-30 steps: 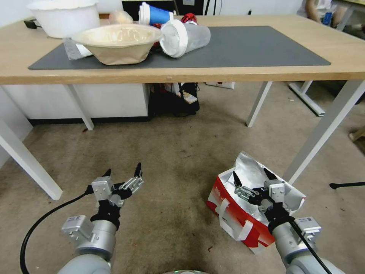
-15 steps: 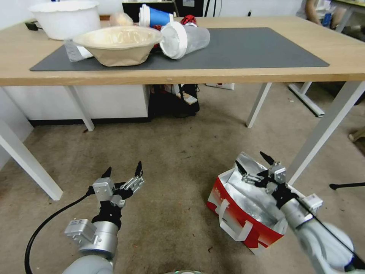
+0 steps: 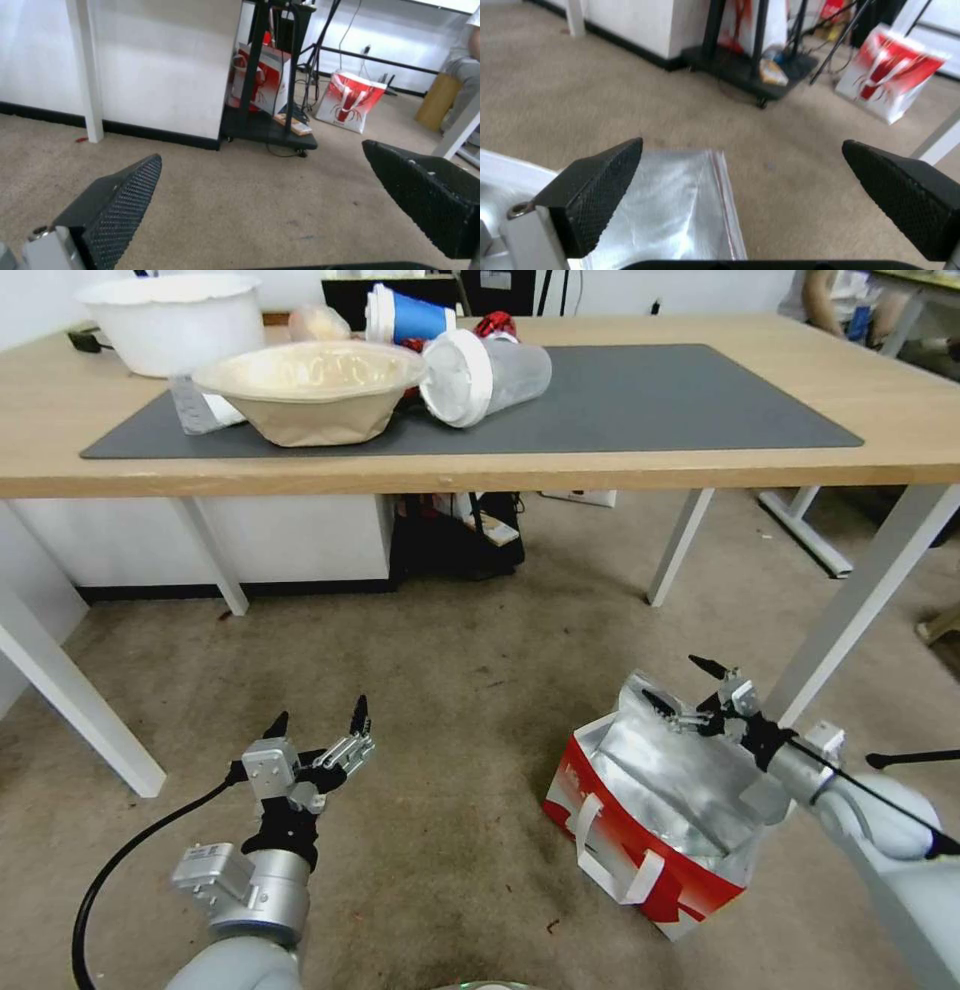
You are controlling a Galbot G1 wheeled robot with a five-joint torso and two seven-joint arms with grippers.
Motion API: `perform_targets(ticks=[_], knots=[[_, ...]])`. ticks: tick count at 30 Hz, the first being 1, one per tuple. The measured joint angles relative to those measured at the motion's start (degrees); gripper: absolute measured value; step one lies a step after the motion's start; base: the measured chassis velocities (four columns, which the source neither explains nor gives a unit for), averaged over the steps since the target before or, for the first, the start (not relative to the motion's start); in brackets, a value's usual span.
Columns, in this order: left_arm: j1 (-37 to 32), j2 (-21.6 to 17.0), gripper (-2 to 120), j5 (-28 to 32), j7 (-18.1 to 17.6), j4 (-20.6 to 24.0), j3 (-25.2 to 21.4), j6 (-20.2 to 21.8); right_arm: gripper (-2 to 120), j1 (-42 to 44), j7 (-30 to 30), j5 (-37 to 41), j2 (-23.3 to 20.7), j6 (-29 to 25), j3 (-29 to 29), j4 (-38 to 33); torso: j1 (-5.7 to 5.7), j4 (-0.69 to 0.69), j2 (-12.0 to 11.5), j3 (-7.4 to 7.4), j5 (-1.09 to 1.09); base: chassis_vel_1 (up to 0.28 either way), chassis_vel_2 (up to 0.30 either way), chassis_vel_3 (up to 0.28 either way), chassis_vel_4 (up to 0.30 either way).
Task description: Pick up the food delivery bag from the floor and place it on the table.
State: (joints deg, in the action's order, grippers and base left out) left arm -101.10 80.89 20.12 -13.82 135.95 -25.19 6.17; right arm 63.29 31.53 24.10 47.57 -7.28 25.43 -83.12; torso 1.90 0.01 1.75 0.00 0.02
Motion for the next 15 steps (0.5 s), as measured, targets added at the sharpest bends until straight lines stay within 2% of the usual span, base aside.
perform_targets(ticks=[5,9,15], knots=[[0.08,0.38,100,-0.16,-0.18,-0.36,-0.19,0.03,100,-3.77,1.87,0.04,-1.15,0.71,-4.19,4.02,0.00,-0.02,0.03,0.00,-0.02,0.000,0.000,0.000,0.000],[0.15,0.55,100,-0.16,-0.56,-0.71,-0.66,-0.10,100,-8.73,4.32,-0.19,-1.42,1.66,-10.35,8.60,0.00,-0.01,0.05,0.00,-0.01,0.000,0.000,0.000,0.000],[0.16,0.60,100,-0.10,-0.88,-0.91,-0.99,-0.34,100,-12.29,4.72,-2.47,-1.16,3.18,-13.83,11.07,0.01,0.00,0.06,0.00,-0.01,0.000,0.000,0.000,0.000]])
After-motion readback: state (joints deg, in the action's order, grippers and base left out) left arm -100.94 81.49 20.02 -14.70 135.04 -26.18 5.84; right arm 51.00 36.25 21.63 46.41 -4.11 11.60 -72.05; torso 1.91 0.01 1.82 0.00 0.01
